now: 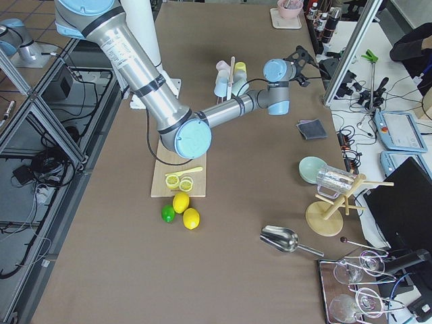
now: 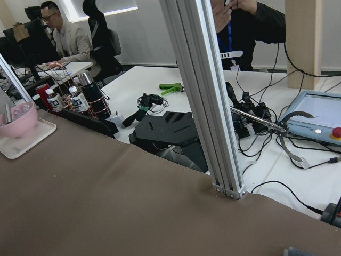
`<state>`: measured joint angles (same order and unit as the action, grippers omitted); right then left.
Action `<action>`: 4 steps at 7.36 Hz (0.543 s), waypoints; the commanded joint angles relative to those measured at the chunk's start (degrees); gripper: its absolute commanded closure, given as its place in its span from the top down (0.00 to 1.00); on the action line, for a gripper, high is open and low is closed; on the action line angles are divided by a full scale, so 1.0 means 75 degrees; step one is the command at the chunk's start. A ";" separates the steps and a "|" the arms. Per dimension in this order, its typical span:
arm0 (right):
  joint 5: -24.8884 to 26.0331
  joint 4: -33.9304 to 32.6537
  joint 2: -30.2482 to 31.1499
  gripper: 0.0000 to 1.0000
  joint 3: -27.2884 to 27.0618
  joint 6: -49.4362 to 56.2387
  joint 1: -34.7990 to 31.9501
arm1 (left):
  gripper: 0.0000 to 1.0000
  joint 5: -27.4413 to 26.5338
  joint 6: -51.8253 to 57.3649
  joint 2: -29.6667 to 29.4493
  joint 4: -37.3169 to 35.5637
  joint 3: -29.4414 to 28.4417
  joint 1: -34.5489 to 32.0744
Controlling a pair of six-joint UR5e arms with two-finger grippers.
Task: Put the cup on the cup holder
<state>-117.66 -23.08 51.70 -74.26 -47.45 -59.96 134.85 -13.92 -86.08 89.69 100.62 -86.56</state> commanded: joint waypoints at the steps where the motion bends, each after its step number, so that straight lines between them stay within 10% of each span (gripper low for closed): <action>1: -0.0121 -0.2591 0.0300 1.00 -0.0652 -0.0060 -0.0150 | 0.99 0.0711 0.1148 0.0320 0.0053 -0.0338 -0.0528; 4: -0.0156 -0.6040 0.1002 1.00 -0.1603 -0.0061 -0.0139 | 0.99 0.0594 0.2688 0.0274 -0.0064 -0.0478 -0.0717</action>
<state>-118.48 -57.95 56.85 -83.28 -47.94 -60.98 139.46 3.90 -84.14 89.42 97.30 -91.39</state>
